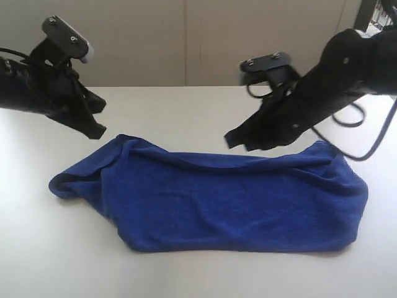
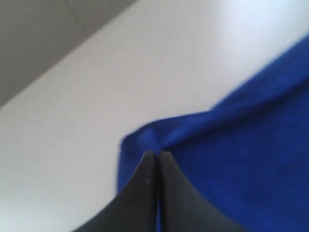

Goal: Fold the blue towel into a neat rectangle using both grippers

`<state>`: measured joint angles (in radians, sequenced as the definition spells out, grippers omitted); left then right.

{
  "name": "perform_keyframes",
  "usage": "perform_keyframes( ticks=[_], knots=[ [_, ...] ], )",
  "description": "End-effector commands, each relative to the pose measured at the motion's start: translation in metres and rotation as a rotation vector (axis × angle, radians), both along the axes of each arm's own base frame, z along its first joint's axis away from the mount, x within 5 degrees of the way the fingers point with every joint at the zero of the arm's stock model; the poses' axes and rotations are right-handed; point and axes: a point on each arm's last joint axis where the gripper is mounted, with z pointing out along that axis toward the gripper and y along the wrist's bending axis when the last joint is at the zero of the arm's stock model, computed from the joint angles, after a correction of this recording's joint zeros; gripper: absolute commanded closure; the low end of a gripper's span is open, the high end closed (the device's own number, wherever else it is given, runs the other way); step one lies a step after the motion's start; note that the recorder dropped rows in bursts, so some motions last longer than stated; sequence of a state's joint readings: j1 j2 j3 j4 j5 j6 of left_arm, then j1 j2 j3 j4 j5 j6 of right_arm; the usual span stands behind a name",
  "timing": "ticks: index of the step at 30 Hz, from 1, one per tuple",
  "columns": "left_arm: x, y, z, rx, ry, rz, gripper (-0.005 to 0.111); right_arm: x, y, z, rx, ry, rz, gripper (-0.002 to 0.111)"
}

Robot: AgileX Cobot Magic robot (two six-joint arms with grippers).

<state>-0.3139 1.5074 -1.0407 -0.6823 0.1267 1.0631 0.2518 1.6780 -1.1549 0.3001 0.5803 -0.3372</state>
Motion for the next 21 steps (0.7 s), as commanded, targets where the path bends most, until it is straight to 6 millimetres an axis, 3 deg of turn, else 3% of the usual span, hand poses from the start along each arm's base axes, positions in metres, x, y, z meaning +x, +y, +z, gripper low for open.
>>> perform_keyframes(
  ticks=[1, 2, 5, 10, 14, 21],
  knots=[
    [-0.032, -0.001, -0.005, 0.06, 0.264, -0.164, 0.106, -0.008, 0.047, -0.014, 0.062, 0.022, 0.199, 0.108],
    [-0.038, 0.006, -0.009, 0.108, 0.36, -0.103, 0.106, -0.008, 0.061, -0.029, 0.05, 0.046, 0.227, 0.108],
    [-0.048, 0.021, -0.015, 0.184, 0.523, 0.065, 0.106, -0.006, 0.071, -0.055, 0.035, 0.105, 0.232, 0.108],
    [-0.06, 0.032, -0.035, 0.247, 0.635, 0.157, 0.106, -0.003, 0.075, -0.11, -0.009, 0.243, 0.225, 0.108],
    [-0.06, 0.032, -0.042, 0.237, 0.609, 0.165, 0.106, -0.003, 0.069, -0.125, -0.102, 0.276, 0.231, 0.108],
    [-0.057, 0.031, -0.041, 0.224, 0.572, 0.169, 0.106, -0.021, 0.046, -0.129, -0.349, 0.495, 0.273, 0.108]
  ],
)
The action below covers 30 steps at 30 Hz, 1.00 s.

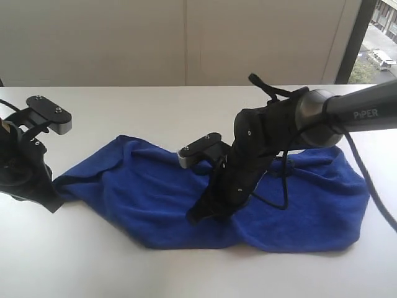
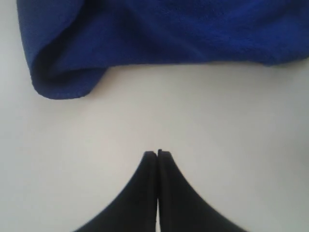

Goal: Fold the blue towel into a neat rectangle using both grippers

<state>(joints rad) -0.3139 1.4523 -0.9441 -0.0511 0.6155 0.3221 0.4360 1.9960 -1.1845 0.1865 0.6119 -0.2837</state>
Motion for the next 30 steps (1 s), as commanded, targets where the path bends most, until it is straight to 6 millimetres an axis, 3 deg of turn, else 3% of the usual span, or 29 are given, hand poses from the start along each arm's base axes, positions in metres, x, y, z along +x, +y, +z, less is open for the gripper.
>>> perform_keyframes(
  ticks=[1, 11, 16, 17, 19, 20, 22, 24, 26, 30],
  knots=[
    [-0.001, 0.001, 0.001, -0.008, -0.007, 0.015, 0.106, -0.022, -0.02, -0.017, -0.197, 0.235, 0.094, 0.108],
    [-0.001, -0.005, -0.005, -0.047, 0.029, -0.047, 0.106, -0.071, -0.015, -0.007, -0.244, 0.326, 0.165, 0.108],
    [0.0, -0.035, -0.013, -0.258, 0.028, -0.299, 0.106, -0.081, -0.002, 0.011, -0.219, 0.26, 0.175, 0.108],
    [0.002, -0.048, -0.018, -0.309, -0.016, -0.445, 0.106, -0.081, 0.0, 0.018, -0.202, 0.228, 0.164, 0.108],
    [0.009, -0.057, -0.029, -0.305, -0.082, -0.515, 0.105, -0.08, 0.001, 0.022, -0.192, 0.201, 0.157, 0.108],
    [0.012, -0.058, -0.033, -0.298, -0.091, -0.519, 0.103, -0.08, 0.001, 0.023, -0.191, 0.196, 0.158, 0.108],
    [0.018, -0.06, -0.046, -0.268, -0.092, -0.533, 0.084, -0.078, 0.001, 0.022, -0.185, 0.184, 0.155, 0.108],
    [0.026, -0.059, -0.06, -0.226, -0.115, -0.523, 0.057, -0.076, 0.002, 0.022, -0.175, 0.165, 0.153, 0.108],
    [0.032, -0.058, -0.067, -0.204, -0.139, -0.501, 0.051, -0.076, 0.002, 0.022, -0.173, 0.159, 0.153, 0.108],
    [0.039, -0.065, -0.072, -0.261, -0.194, -0.479, 0.051, -0.075, 0.003, 0.022, -0.165, 0.149, 0.136, 0.108]
  ],
)
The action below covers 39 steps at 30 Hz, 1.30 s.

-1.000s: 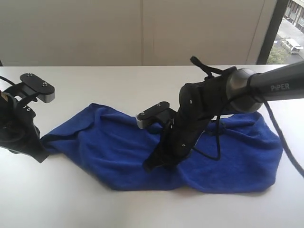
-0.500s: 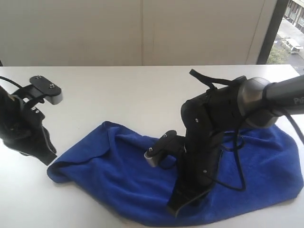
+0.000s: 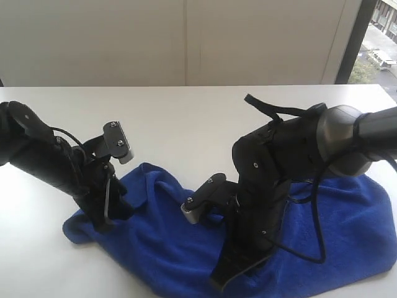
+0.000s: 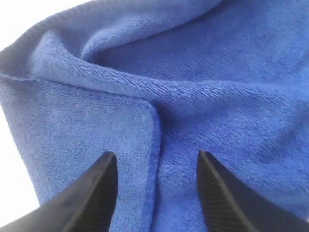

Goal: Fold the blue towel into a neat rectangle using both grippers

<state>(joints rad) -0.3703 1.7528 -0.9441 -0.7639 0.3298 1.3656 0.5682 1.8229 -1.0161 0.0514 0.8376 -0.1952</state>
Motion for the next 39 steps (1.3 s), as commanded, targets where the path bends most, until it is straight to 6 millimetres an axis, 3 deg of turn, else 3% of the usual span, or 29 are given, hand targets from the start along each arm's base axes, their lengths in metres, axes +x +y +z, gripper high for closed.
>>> perform_keyframes(
  ticks=[1, 10, 20, 26, 32, 36, 39],
  knots=[
    [0.003, -0.008, -0.003, -0.095, -0.015, 0.009, 0.051, 0.001, 0.0, 0.001, 0.011, -0.022, -0.016, 0.108],
    [0.005, -0.021, -0.011, -0.068, -0.106, -0.027, 0.052, 0.001, -0.001, -0.002, 0.014, -0.028, -0.017, 0.108],
    [0.008, -0.021, -0.019, -0.028, -0.126, -0.019, 0.057, 0.0, -0.001, -0.002, 0.016, -0.031, -0.017, 0.108],
    [0.01, -0.02, -0.024, -0.002, -0.133, -0.02, 0.071, 0.001, -0.001, -0.002, 0.018, -0.035, -0.017, 0.108],
    [0.008, -0.022, -0.024, -0.019, -0.111, -0.032, 0.106, 0.001, 0.0, -0.002, 0.019, -0.036, -0.017, 0.108],
    [0.008, -0.02, -0.014, -0.022, -0.15, -0.023, 0.107, 0.001, 0.0, -0.002, 0.019, -0.036, -0.017, 0.108],
    [0.007, -0.018, 0.01, -0.04, -0.228, -0.009, 0.107, 0.003, 0.001, 0.003, 0.037, -0.065, -0.022, 0.108]
  ],
)
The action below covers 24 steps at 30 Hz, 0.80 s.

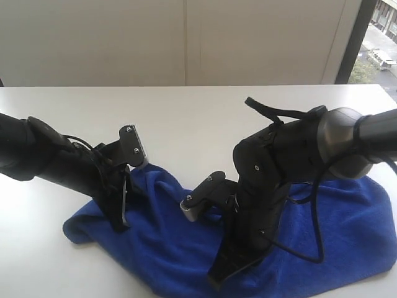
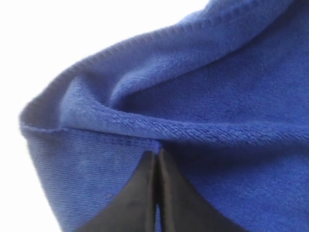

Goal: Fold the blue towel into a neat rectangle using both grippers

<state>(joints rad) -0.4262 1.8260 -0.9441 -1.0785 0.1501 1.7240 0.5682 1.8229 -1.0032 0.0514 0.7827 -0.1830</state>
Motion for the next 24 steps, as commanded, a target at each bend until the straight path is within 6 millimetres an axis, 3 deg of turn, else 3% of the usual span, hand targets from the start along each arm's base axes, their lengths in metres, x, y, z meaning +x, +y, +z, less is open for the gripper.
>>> perform_keyframes(
  ticks=[1, 6, 11, 15, 20, 24],
  knots=[
    [-0.005, 0.002, 0.037, -0.042, -0.103, 0.012, 0.107, 0.002, 0.0, 0.009, 0.028, -0.049, -0.013, 0.108],
    [-0.013, 0.01, 0.083, -0.052, -0.274, 0.015, 0.107, 0.004, 0.001, 0.045, 0.104, -0.179, -0.012, 0.099],
    [-0.025, 0.017, 0.122, -0.101, -0.389, 0.032, 0.107, 0.007, -0.013, 0.089, 0.072, -0.373, -0.027, 0.071],
    [-0.031, 0.019, 0.133, -0.131, -0.405, 0.044, 0.107, 0.026, -0.053, 0.114, -0.038, -0.551, -0.168, 0.051],
    [-0.037, 0.023, 0.121, -0.105, -0.379, 0.047, 0.107, 0.068, -0.121, 0.116, -0.071, -0.592, -0.368, 0.051],
    [-0.037, 0.024, 0.114, -0.092, -0.367, 0.056, 0.107, 0.105, -0.17, 0.101, 0.004, -0.482, -0.407, 0.054]
  ],
)
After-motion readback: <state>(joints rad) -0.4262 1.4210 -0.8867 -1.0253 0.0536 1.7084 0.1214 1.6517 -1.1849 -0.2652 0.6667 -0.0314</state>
